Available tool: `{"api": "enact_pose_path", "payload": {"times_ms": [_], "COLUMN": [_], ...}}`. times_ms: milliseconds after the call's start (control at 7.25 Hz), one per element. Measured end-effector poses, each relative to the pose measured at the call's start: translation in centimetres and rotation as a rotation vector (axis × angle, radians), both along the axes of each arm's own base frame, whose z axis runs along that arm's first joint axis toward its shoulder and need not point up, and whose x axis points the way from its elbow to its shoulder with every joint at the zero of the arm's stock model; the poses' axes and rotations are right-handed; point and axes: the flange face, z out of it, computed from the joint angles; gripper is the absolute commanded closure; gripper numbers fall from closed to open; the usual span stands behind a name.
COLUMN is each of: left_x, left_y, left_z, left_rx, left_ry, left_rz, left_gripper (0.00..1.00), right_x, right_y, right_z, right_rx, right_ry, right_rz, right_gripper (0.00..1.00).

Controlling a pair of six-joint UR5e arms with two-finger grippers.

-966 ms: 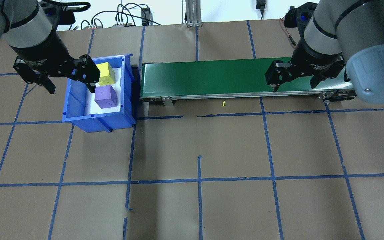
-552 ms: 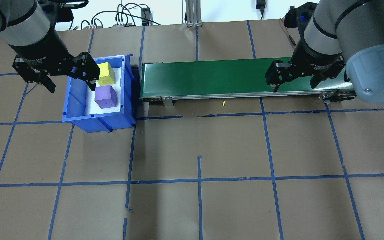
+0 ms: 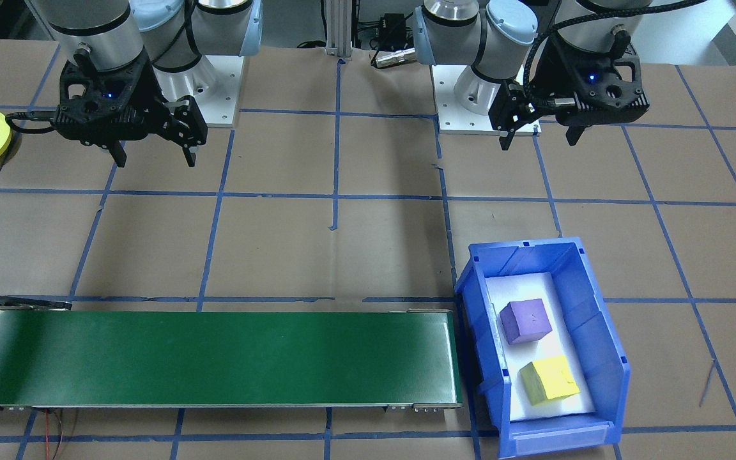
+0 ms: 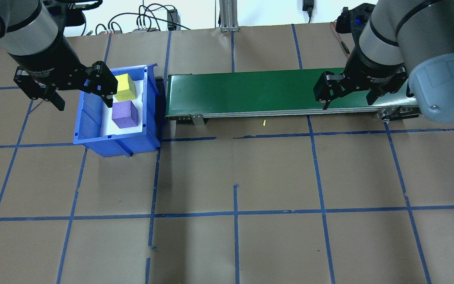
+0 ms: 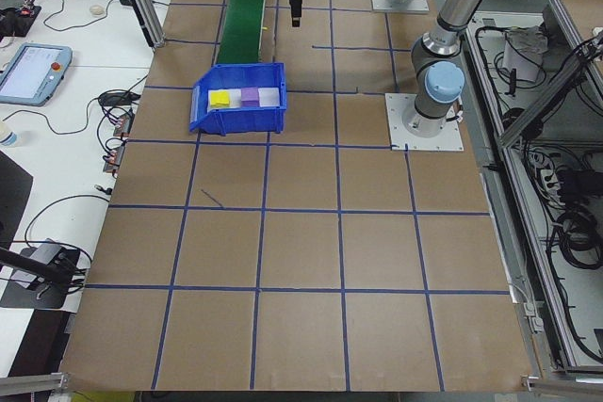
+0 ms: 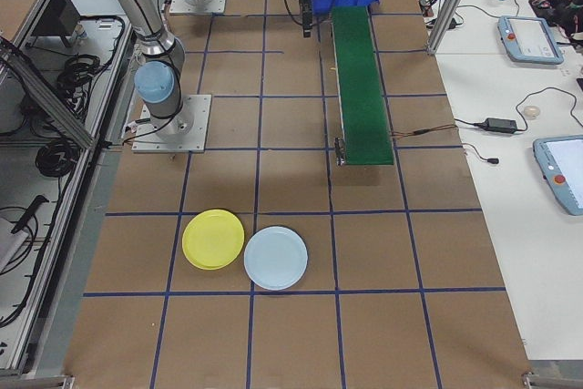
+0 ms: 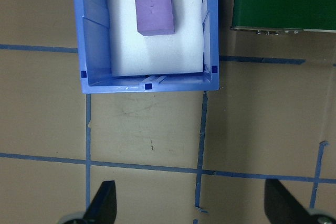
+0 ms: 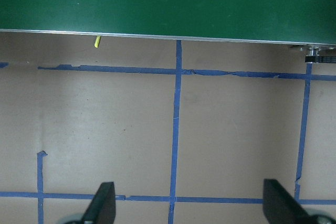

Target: Move block left to right into plate

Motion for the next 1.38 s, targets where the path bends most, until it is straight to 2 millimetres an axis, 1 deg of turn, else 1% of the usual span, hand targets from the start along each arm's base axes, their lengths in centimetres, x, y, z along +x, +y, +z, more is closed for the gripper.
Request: {"api": "enact_pose_path", "payload": {"times_ms": [552,690,828,966,1103,1241,1379], "left_x": [0.0,0.2,0.7,1.9,3.9,5.4,6.4], "left_y": [0.0,-0.4,-2.3,-5.9,-9.4,-11.9,-13.7], "left_z": [-0.3,-0.8,-2.5,-5.4,-8.5,-11.0,-13.2], "left_rx": [0.012,0.024,0.032,0.034,0.036,0.024,0.013], "left_ry": [-0.004,0.004,0.028,0.069,0.098,0.108,0.109], "left_rz": [-0.013,-0.019,-0.021,-0.005,0.024,0.039,0.041], "left_gripper": [0.00,0.00,0.00,0.00,0.00,0.00,0.00], "right_x": [0.0,0.0,0.0,0.0,0.0,0.0,0.0], "right_y": [0.0,0.0,0.0,0.0,0.0,0.0,0.0], "right_z": [0.0,0.0,0.0,0.0,0.0,0.0,0.0], "right_rx": [0.000,0.000,0.000,0.000,0.000,0.000,0.000], "right_ry": [-0.001,-0.001,-0.001,-0.001,-0.001,-0.001,-0.001], "right_rz": [0.000,0.000,0.000,0.000,0.000,0.000,0.000], "right_gripper": [0.00,0.00,0.00,0.00,0.00,0.00,0.00]}}
